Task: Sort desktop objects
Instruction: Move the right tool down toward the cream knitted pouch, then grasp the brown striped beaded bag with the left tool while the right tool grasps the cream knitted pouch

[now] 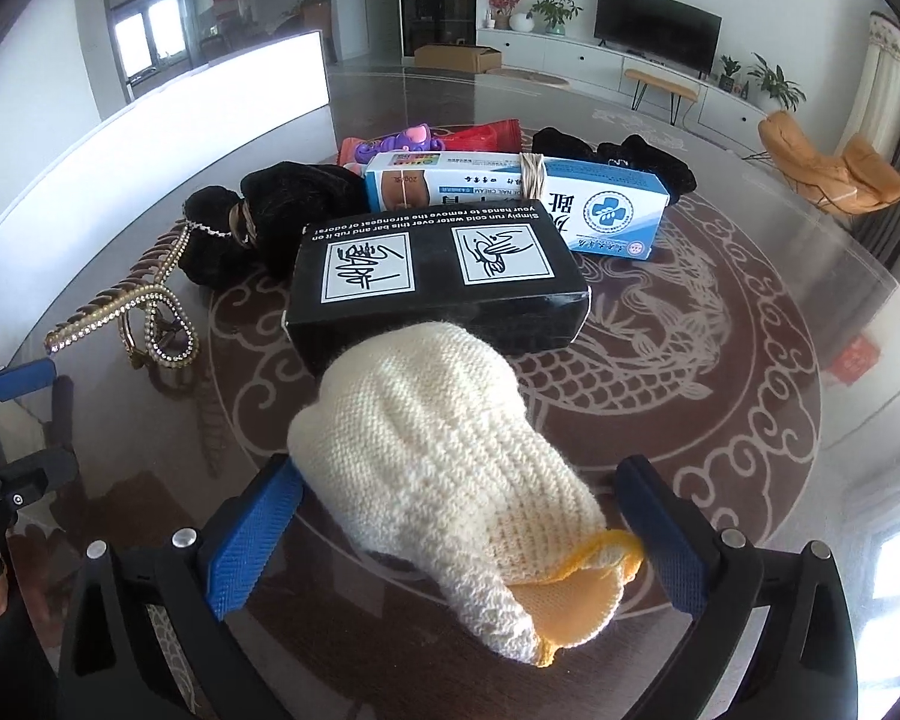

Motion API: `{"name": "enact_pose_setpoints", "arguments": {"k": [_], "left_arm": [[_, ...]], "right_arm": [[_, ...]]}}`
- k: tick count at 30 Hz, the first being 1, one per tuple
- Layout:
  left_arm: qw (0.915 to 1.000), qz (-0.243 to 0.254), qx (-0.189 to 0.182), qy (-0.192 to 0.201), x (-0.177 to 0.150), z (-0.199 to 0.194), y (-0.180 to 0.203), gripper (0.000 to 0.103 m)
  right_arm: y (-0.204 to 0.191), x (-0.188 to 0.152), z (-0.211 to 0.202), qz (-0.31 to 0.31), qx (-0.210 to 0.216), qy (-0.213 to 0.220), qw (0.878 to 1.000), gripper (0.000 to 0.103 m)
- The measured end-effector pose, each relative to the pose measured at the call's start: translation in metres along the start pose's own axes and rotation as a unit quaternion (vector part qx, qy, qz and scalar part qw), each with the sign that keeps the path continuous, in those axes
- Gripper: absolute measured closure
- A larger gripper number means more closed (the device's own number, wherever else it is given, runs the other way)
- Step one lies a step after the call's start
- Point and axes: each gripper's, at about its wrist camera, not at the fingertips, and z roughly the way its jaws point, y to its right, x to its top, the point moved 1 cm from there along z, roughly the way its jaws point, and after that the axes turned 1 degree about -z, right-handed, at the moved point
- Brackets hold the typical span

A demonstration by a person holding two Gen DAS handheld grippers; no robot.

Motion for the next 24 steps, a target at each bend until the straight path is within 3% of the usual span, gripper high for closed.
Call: {"name": "enact_pose_setpoints", "arguments": {"k": [17, 20, 24], "left_arm": [[0.9991, 0.031, 0.029, -0.006, -0.002, 0.004, 0.009, 0.000], [0.9999, 0.007, -0.007, -0.004, 0.000, -0.005, 0.001, 0.000], [0.9956, -0.041, -0.079, 0.029, 0.012, -0.029, -0.014, 0.000]], "right_arm": [[-0.001, 0.000, 0.001, 0.001, 0.000, 0.002, 1.000, 0.000], [-0.001, 0.000, 0.001, 0.000, 0.000, 0.002, 1.000, 0.000], [-0.001, -0.001, 0.001, 0.000, 0.000, 0.002, 1.000, 0.000]]}}
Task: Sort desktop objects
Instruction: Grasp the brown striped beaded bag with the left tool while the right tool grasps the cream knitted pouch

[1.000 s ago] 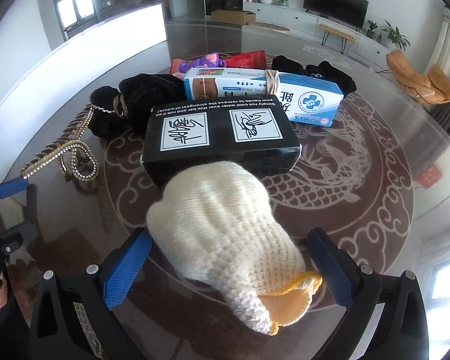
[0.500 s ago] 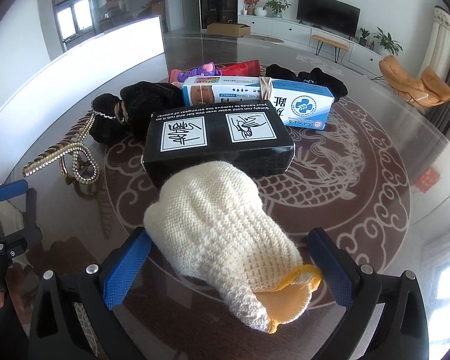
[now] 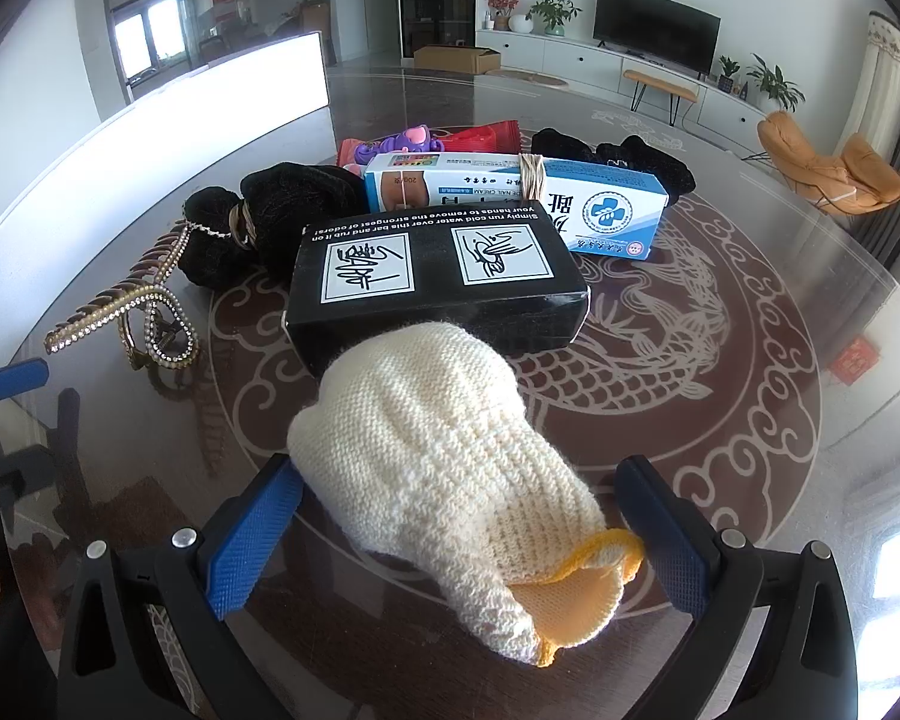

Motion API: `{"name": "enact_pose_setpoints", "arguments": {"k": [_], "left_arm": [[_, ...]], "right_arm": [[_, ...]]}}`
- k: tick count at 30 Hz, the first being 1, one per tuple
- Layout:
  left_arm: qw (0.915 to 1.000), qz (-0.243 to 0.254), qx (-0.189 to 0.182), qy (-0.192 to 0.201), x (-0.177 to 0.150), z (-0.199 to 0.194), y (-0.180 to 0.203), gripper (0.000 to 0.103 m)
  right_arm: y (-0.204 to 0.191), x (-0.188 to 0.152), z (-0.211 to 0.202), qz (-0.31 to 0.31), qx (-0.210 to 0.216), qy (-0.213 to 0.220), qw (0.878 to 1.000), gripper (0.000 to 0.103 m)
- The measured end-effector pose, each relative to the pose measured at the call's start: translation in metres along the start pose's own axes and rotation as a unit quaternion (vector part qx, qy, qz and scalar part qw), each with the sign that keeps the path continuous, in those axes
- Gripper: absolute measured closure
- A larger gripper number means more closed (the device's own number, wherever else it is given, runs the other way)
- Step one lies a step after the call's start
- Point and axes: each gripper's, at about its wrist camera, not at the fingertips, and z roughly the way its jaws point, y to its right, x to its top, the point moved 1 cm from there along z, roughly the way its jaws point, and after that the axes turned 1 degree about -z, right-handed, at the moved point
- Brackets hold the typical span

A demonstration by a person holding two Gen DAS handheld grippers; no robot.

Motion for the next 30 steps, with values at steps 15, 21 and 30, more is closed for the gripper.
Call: {"name": "enact_pose_setpoints", "arguments": {"k": [15, 21, 30], "left_arm": [[0.9952, -0.008, 0.077, -0.060, 0.076, 0.079, 0.046, 0.000], [0.9917, 0.041, 0.096, -0.076, 0.061, 0.094, 0.048, 0.077], [0.9988, 0.018, 0.021, -0.039, 0.033, 0.025, -0.005, 0.077]], "right_arm": [[0.000, -0.001, -0.001, 0.000, 0.000, 0.000, 1.000, 0.000], [0.000, -0.001, -0.001, 0.000, 0.000, 0.000, 1.000, 0.000], [-0.005, 0.024, -0.011, -0.065, 0.049, -0.031, 0.996, 0.043]]}}
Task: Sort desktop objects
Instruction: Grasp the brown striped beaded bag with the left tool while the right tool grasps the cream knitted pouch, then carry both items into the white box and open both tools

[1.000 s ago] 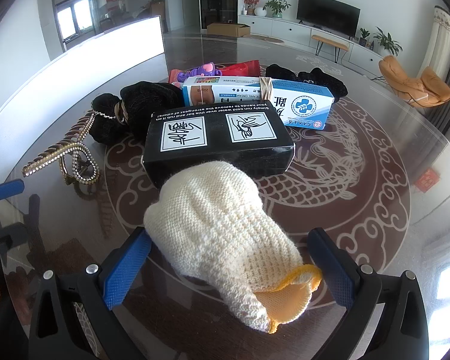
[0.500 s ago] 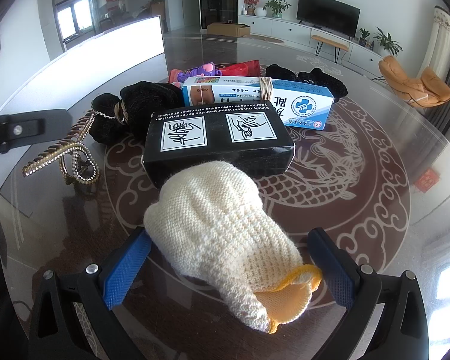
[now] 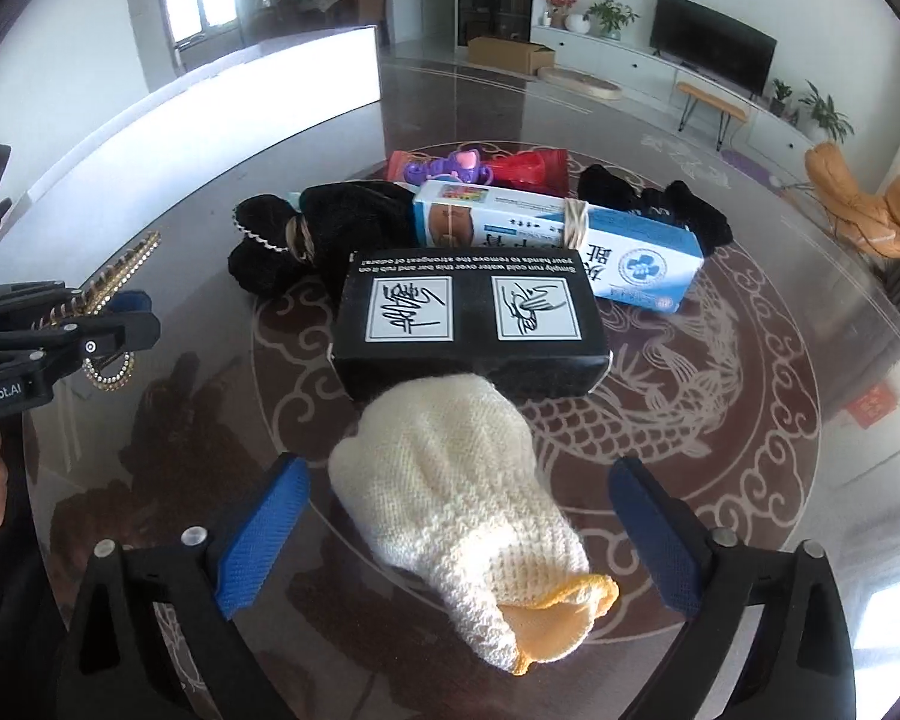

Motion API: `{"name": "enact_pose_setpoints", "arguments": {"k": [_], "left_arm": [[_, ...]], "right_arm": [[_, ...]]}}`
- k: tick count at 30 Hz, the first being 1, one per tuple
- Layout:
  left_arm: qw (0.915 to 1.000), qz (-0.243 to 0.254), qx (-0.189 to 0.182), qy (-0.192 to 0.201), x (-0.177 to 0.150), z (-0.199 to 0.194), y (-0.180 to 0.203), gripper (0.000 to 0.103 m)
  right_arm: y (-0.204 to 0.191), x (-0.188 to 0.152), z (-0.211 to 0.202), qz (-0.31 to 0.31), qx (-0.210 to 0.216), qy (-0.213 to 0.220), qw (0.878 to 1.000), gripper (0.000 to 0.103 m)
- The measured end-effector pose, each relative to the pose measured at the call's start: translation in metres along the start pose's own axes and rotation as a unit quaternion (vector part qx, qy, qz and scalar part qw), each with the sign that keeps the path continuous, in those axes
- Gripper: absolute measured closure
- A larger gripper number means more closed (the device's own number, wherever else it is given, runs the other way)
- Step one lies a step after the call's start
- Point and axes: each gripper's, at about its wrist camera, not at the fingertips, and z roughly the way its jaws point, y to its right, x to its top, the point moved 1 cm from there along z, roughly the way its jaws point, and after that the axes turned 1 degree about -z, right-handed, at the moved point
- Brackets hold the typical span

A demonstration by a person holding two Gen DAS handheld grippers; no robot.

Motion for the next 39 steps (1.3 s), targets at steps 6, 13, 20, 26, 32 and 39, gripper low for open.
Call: {"name": "enact_pose_setpoints", "arguments": {"k": [6, 13, 20, 26, 32, 39], "left_arm": [[0.9975, -0.036, -0.030, 0.053, 0.002, -0.066, -0.022, 0.077], [0.9846, -0.098, -0.011, 0.144, 0.040, -0.163, -0.097, 0.077], [0.9737, -0.175, 0.072, 0.127, 0.054, -0.174, -0.213, 0.077], [0.9720, -0.204, 0.100, 0.059, 0.043, -0.126, -0.256, 0.077], [0.9702, -0.200, 0.129, 0.043, 0.035, -0.111, -0.254, 0.029], [0.9720, -0.170, 0.120, 0.110, 0.038, -0.143, -0.208, 0.021]], "right_arm": [[-0.017, 0.020, -0.014, -0.014, -0.007, -0.041, 0.999, 0.053], [-0.106, 0.120, -0.068, -0.044, 0.042, 0.057, 0.997, 0.053], [-0.249, 0.242, -0.066, -0.096, 0.123, 0.139, 0.978, 0.052], [-0.338, 0.287, 0.032, -0.127, 0.128, 0.074, 0.981, 0.051], [-0.346, 0.291, 0.088, -0.088, 0.095, 0.032, 0.991, 0.017], [-0.294, 0.269, 0.032, -0.041, 0.109, 0.114, 0.987, 0.011]]}}
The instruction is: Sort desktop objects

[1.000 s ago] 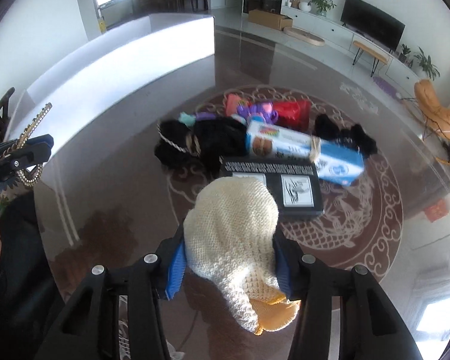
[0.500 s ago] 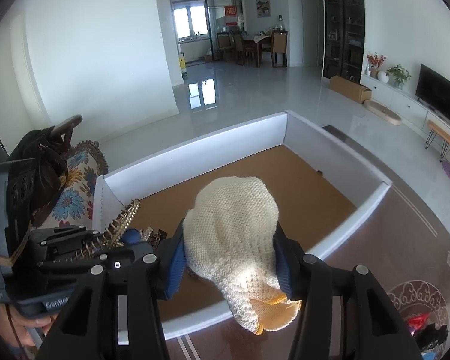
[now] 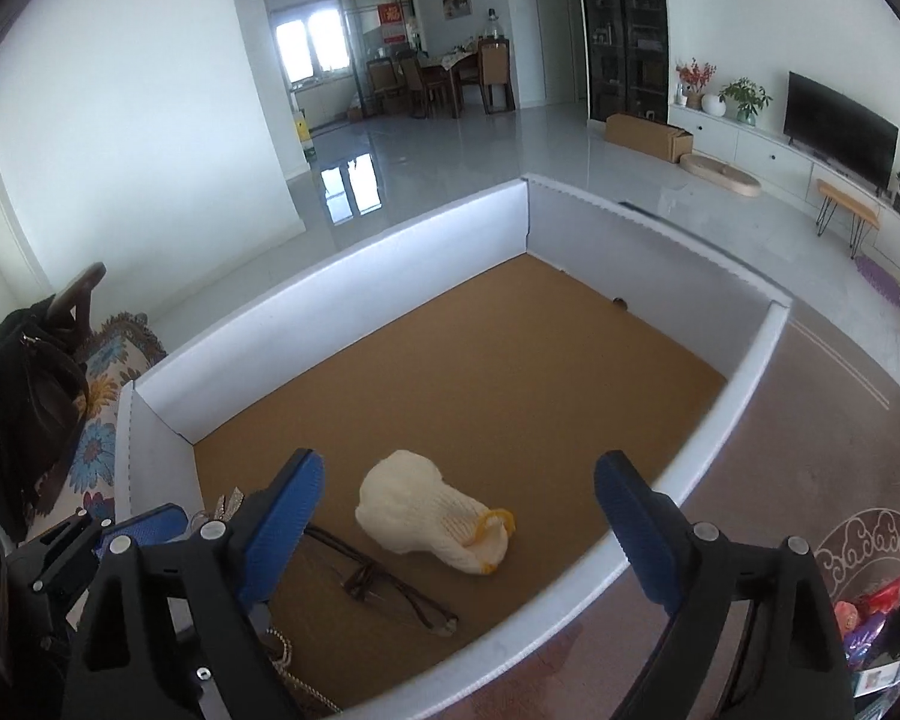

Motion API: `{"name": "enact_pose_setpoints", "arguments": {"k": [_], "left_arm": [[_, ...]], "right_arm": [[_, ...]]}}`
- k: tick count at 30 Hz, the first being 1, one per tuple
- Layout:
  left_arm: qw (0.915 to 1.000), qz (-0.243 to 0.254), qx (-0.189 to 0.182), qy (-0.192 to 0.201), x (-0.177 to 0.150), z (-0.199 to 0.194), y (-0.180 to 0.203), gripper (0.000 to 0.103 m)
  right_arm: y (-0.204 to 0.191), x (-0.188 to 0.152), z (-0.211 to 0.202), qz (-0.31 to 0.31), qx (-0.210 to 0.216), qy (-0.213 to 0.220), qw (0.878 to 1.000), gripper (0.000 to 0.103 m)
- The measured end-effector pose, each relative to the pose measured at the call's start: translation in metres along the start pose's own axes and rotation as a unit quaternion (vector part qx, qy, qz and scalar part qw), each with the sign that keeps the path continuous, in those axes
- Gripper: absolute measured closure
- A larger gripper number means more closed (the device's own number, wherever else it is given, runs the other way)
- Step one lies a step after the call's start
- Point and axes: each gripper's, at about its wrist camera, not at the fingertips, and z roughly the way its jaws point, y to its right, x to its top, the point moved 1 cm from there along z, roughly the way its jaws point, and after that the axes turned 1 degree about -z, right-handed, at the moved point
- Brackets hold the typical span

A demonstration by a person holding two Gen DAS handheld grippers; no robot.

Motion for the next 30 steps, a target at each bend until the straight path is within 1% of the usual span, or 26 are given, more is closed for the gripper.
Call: {"name": "enact_pose_setpoints", "arguments": {"k": [2, 3, 4, 5, 7, 9, 10, 12, 14, 16, 18, 21, 25, 27, 30], "left_arm": [[0.9994, 0.011, -0.030, 0.013, -0.010, -0.019, 0.025, 0.020], [0.9986, 0.019, -0.047, 0.016, -0.015, -0.025, 0.039, 0.019], [0.9973, 0.029, -0.066, 0.017, -0.023, -0.031, 0.056, 0.013], [0.9954, 0.039, -0.086, 0.017, -0.032, -0.035, 0.072, 0.006], [0.9901, 0.057, -0.128, 0.010, -0.049, -0.035, 0.107, 0.000], [0.9832, 0.072, -0.167, -0.014, -0.072, -0.028, 0.138, 0.000], [0.9803, 0.081, -0.178, -0.031, -0.083, -0.019, 0.152, 0.000], [0.9778, 0.096, -0.177, -0.059, -0.107, 0.004, 0.175, 0.000], [0.9773, 0.110, -0.162, -0.081, -0.126, 0.031, 0.192, 0.000], [0.9764, 0.123, -0.138, -0.111, -0.144, 0.056, 0.206, 0.000], [0.9761, 0.131, -0.122, -0.123, -0.154, 0.073, 0.211, 0.000], [0.9776, 0.146, -0.095, -0.119, -0.157, 0.084, 0.217, 0.000], [0.9792, 0.133, -0.087, -0.126, -0.153, 0.099, 0.213, 0.000], [0.9804, 0.135, -0.085, -0.116, -0.151, 0.100, 0.212, 0.000], [0.9785, 0.161, -0.076, -0.105, -0.154, 0.100, 0.216, 0.000]], "right_arm": [[0.018, -0.024, -0.038, -0.006, -0.018, 0.032, 0.999, 0.009], [0.027, -0.039, -0.058, -0.012, -0.032, 0.044, 0.998, 0.004], [0.038, -0.058, -0.076, -0.020, -0.050, 0.053, 0.997, 0.001], [0.048, -0.079, -0.093, -0.028, -0.073, 0.059, 0.995, 0.001], [0.073, -0.126, -0.122, -0.041, -0.129, 0.054, 0.989, 0.001], [0.101, -0.176, -0.146, -0.036, -0.175, 0.029, 0.983, 0.001], [0.116, -0.201, -0.157, -0.026, -0.193, 0.015, 0.981, 0.001], [0.146, -0.248, -0.179, 0.009, -0.216, -0.015, 0.976, 0.001], [0.173, -0.287, -0.193, 0.050, -0.234, -0.048, 0.970, 0.001], [0.197, -0.320, -0.201, 0.097, -0.241, -0.071, 0.963, 0.001], [0.212, -0.345, -0.206, 0.137, -0.244, -0.081, 0.957, 0.001], [0.217, -0.356, -0.208, 0.163, -0.247, -0.077, 0.952, 0.001], [0.213, -0.351, -0.202, 0.165, -0.254, -0.070, 0.951, 0.000], [0.210, -0.346, -0.197, 0.161, -0.254, -0.070, 0.951, 0.000], [0.214, -0.347, -0.194, 0.178, -0.238, -0.071, 0.952, 0.000]]}}
